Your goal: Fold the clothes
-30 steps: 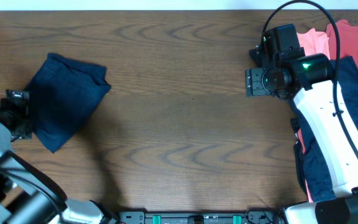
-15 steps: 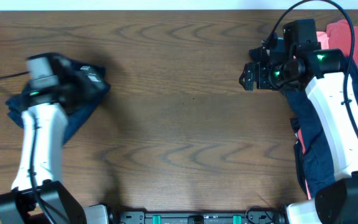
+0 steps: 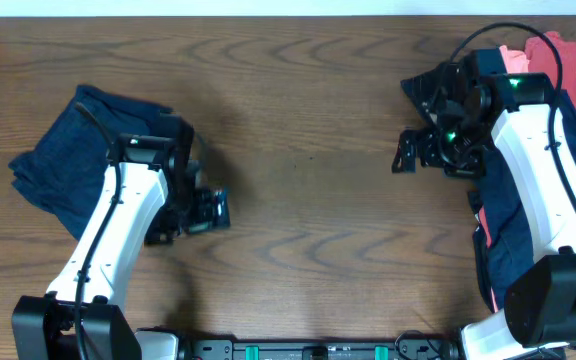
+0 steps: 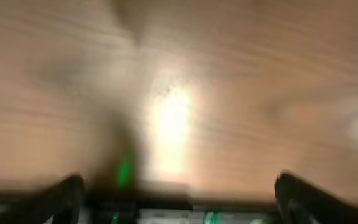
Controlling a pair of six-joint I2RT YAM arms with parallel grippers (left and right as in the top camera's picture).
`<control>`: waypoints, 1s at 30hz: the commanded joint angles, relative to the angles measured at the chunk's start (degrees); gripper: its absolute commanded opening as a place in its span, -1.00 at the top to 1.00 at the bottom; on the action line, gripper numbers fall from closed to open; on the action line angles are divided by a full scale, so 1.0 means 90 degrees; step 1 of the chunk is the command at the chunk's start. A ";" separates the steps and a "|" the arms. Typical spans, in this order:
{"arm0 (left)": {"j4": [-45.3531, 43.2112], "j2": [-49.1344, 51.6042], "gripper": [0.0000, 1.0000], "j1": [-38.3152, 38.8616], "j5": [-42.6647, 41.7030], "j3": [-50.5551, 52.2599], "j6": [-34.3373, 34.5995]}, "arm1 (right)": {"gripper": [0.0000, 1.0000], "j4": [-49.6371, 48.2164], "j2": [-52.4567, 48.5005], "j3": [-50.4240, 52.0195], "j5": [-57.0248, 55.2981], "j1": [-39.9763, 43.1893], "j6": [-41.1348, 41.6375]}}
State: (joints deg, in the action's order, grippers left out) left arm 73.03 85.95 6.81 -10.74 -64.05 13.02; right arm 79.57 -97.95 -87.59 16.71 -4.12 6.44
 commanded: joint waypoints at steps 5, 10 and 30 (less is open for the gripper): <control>0.0440 -0.0539 -0.96 0.0005 0.0260 0.0027 -0.0304 | -0.99 0.0170 0.0413 0.0039 -0.0049 0.0112 -0.0109; -0.0019 -0.2067 -0.96 0.0005 0.0389 0.0056 -0.0202 | -0.98 -0.0959 0.1719 0.0658 -0.0257 0.0080 0.0075; -0.1270 -0.6768 -0.96 0.0223 0.0865 0.0967 -0.0199 | -0.99 -0.2868 0.6931 0.4816 -0.1999 0.0070 0.0304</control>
State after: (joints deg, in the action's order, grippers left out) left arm 62.22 25.34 8.49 -3.86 -55.75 11.75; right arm 52.05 -36.12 -45.17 0.36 -4.12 8.56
